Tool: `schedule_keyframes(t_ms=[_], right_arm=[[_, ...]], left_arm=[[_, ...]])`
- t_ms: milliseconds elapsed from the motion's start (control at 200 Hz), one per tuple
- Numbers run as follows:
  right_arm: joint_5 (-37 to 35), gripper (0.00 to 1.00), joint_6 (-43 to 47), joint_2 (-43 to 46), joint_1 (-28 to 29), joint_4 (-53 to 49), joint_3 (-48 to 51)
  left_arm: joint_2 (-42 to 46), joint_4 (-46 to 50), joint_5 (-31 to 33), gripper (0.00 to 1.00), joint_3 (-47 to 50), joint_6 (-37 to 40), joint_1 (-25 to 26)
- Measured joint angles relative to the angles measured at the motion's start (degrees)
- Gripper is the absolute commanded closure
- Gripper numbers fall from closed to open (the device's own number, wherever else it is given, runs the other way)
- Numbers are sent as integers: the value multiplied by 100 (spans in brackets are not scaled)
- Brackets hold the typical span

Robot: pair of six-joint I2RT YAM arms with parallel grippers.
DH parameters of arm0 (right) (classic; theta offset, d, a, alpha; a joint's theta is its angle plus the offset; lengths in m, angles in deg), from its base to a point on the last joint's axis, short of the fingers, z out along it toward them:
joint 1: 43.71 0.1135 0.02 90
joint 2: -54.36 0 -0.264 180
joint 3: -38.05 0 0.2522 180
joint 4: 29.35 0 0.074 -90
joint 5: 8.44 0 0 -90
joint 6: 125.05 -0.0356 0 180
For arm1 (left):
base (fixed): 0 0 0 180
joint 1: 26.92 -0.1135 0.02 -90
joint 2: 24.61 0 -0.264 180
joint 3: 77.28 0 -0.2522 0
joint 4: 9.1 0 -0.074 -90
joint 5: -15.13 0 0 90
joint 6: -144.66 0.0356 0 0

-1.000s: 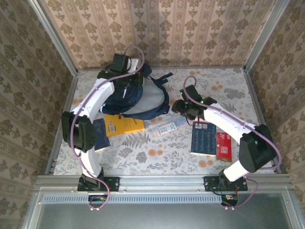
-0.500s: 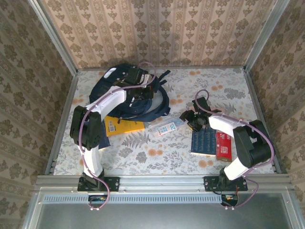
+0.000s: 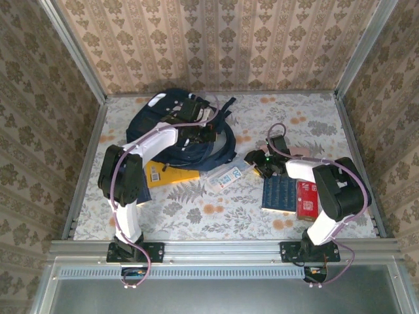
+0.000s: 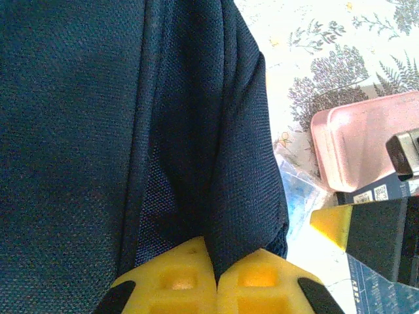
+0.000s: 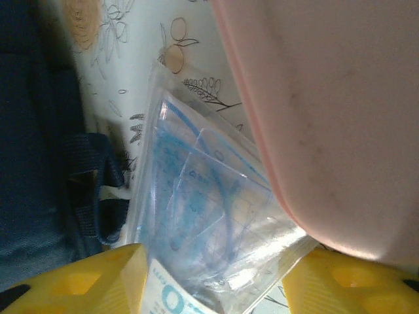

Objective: Pack books, pencil case, and school supplies into a backpack

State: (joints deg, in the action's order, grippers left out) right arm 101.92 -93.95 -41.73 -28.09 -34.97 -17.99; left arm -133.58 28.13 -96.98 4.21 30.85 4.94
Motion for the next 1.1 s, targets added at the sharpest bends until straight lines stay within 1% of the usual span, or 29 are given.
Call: schedule_keyframes(t_ms=[215,340,480,670,730,820,900,1100], right_arm=[[435,61,-452,-455,42,1534,120],[568,68,-588,-520,125,2009,129],[588,72,-649,-605,247,2256,129],[608,74,-717,-944,358,2297,87],[614,78,-743,-1075,402,2299,26],[647,92,-763,-1158,417,2326,-94],[688,100,-813,-1165,431,2411,-170],[575,100,-732,-1014,431,2203,-155]], left_arm=[[-140,-39,-188,100,0,-61,48],[-168,-57,-212,100,0,-63,48],[-170,-74,-234,100,0,-70,42],[-188,-101,-358,100,0,-173,-7],[-190,-120,-409,100,0,-201,-35],[-190,-138,-479,100,0,-243,-57],[-192,-166,-527,100,0,-278,-83],[-192,-223,-669,100,4,-334,-195]])
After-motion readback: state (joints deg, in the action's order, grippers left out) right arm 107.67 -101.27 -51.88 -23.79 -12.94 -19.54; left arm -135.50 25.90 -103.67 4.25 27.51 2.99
